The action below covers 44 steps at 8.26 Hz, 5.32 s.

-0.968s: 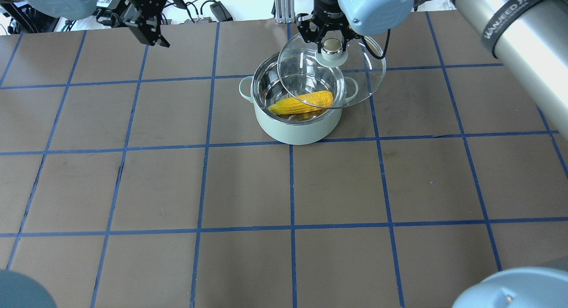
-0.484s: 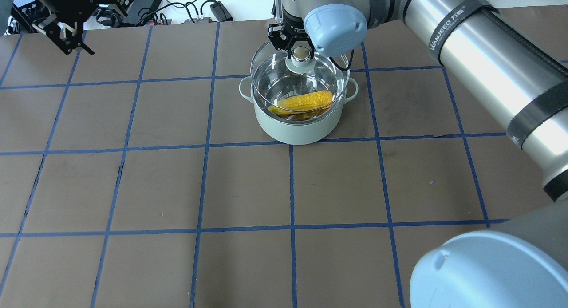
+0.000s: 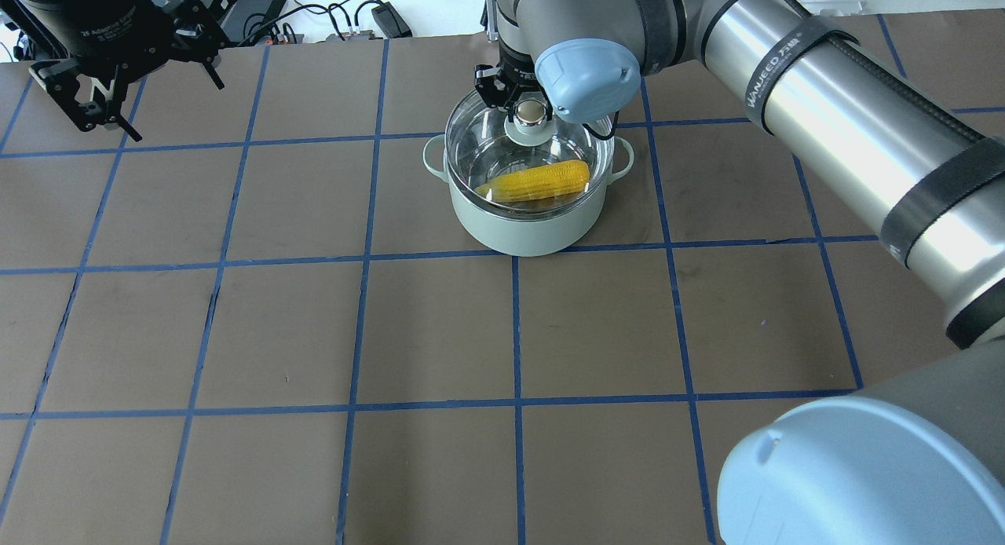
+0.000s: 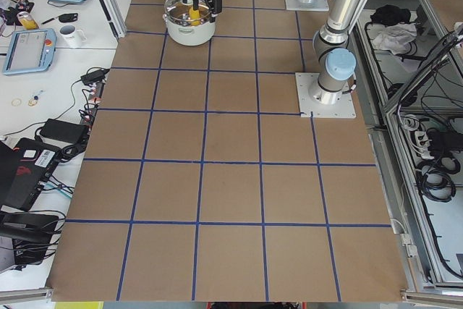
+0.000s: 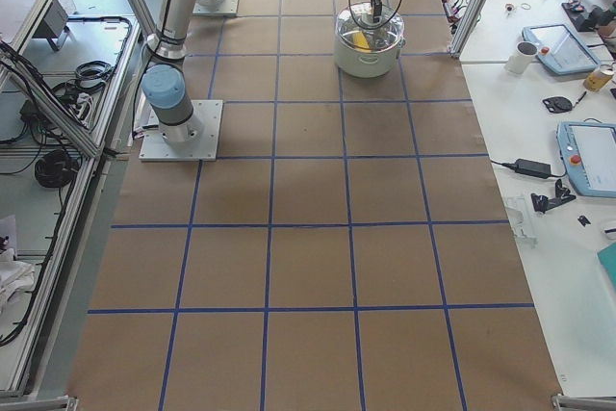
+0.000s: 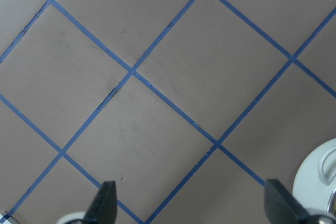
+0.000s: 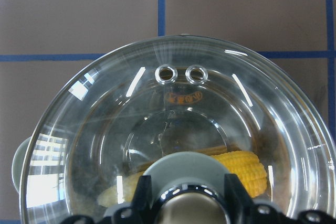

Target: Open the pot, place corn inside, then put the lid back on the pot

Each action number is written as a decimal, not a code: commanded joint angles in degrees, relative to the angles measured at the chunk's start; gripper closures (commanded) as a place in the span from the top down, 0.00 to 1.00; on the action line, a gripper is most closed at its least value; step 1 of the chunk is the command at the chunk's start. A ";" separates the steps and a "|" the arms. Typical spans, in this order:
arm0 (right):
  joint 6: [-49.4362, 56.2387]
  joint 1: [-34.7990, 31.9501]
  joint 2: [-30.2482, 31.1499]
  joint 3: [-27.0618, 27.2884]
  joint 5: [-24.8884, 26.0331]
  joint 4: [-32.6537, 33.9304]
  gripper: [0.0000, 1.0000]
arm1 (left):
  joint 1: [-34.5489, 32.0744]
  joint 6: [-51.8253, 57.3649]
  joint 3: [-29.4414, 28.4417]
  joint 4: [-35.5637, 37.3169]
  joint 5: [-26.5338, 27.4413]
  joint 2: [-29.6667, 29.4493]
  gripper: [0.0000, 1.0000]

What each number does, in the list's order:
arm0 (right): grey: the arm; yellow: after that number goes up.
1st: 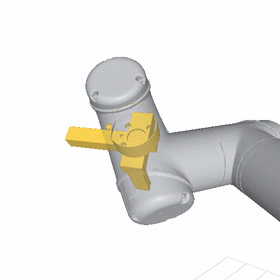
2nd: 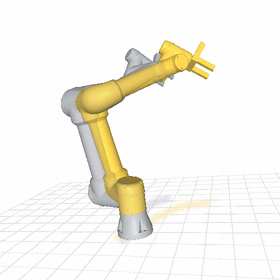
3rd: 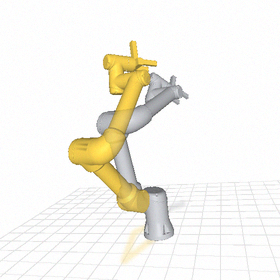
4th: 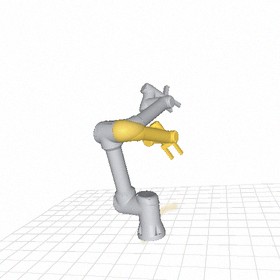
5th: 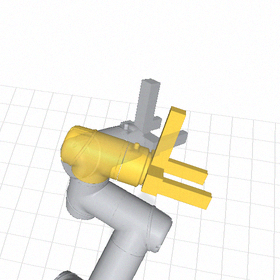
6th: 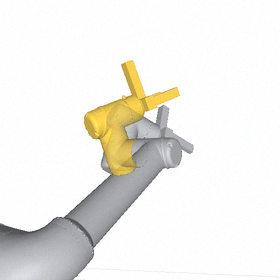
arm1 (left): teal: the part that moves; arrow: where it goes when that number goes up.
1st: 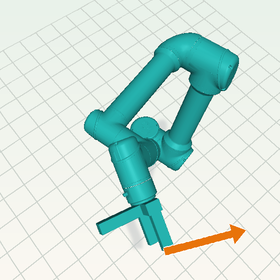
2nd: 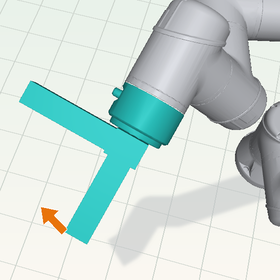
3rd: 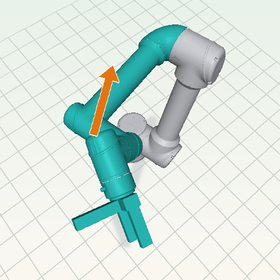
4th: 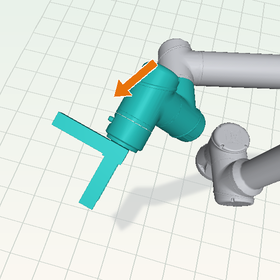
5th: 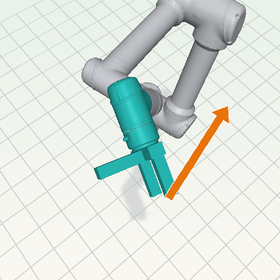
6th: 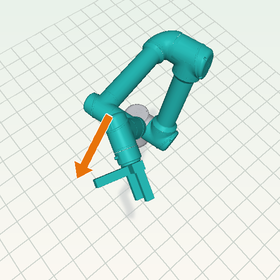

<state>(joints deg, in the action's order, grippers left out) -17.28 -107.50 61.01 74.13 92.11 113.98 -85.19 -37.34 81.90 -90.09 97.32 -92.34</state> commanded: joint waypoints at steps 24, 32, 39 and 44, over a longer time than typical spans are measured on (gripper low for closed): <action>-1.80 -0.43 -0.37 2.25 1.93 3.53 0.15 | -6.30 33.48 0.02 -4.83 -2.48 1.82 1.00; -2.15 -0.43 -0.55 3.04 2.02 4.32 0.36 | -6.39 36.64 0.10 -8.08 -4.68 4.81 1.00; -3.81 -0.43 -0.28 2.95 1.93 5.02 1.00 | -6.39 36.64 0.19 -8.08 -4.68 4.80 1.00; -3.21 1.14 13.63 4.26 1.84 -12.11 1.00 | -6.39 36.55 0.11 -8.08 -4.50 4.89 1.00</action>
<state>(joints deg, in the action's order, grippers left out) -20.84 -107.70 66.16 77.26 93.88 114.46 -91.58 -0.78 82.08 -98.10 92.78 -87.56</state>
